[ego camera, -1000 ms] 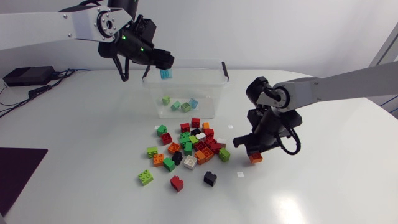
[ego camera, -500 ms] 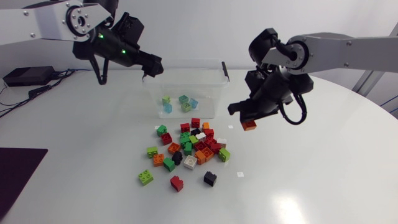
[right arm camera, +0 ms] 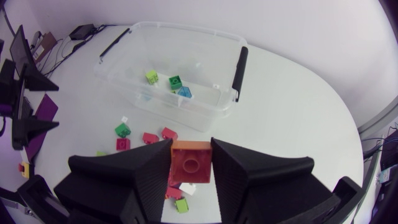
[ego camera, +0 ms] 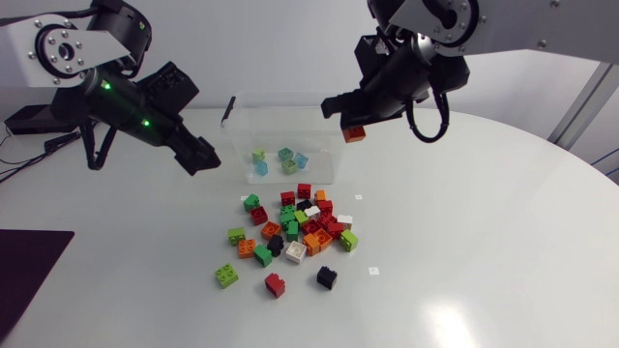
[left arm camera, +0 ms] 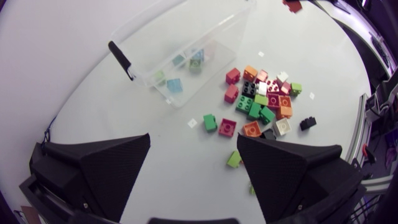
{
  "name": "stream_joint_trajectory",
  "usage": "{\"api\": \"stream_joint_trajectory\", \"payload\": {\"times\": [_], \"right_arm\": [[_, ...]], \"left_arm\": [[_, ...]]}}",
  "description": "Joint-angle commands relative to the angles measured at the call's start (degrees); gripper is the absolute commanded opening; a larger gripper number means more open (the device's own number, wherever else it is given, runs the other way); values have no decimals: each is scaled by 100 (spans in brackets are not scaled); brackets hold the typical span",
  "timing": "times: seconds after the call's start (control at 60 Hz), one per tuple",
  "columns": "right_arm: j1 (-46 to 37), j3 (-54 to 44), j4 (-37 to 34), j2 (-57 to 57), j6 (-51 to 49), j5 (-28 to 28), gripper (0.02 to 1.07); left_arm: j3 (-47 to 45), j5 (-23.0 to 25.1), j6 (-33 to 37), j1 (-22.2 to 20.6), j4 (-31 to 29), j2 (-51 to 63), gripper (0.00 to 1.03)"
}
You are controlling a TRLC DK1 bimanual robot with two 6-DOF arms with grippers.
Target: Place the duplo bricks in the container
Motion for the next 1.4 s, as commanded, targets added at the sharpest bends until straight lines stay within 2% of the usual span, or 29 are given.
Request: {"api": "stream_joint_trajectory", "payload": {"times": [0.0,0.133,0.25,0.467,1.0,1.017,1.067,1.167,1.217,1.267,1.383], "right_arm": [[33,252,138,367,-92,77,29],[25,533,490,710,-153,182,29],[7,832,771,1000,-206,209,29],[-2,1737,832,1730,-224,200,29],[288,2888,1281,2846,-382,516,30],[297,2906,1289,2872,-399,516,31],[297,3029,1298,2995,-435,560,45],[288,3213,1289,3101,-487,692,78],[279,3257,1281,3101,-514,745,90],[279,3257,1254,3013,-514,745,96],[279,2985,1175,2600,-514,745,98]], "left_arm": [[-284,6,393,25,-188,-210,97],[-671,6,806,8,-505,-307,97],[-1110,6,1105,8,-514,-386,97],[-1805,6,1518,-19,-522,-474,97],[-2420,14,1817,43,-505,-518,97],[-2438,14,1817,43,-496,-527,97],[-2499,14,1808,25,-487,-527,97],[-2736,14,1817,-89,-338,-527,97],[-2815,14,1808,-142,-267,-527,97],[-2877,14,1808,-186,-224,-509,97],[-2912,23,1694,-291,-83,-483,97]]}}
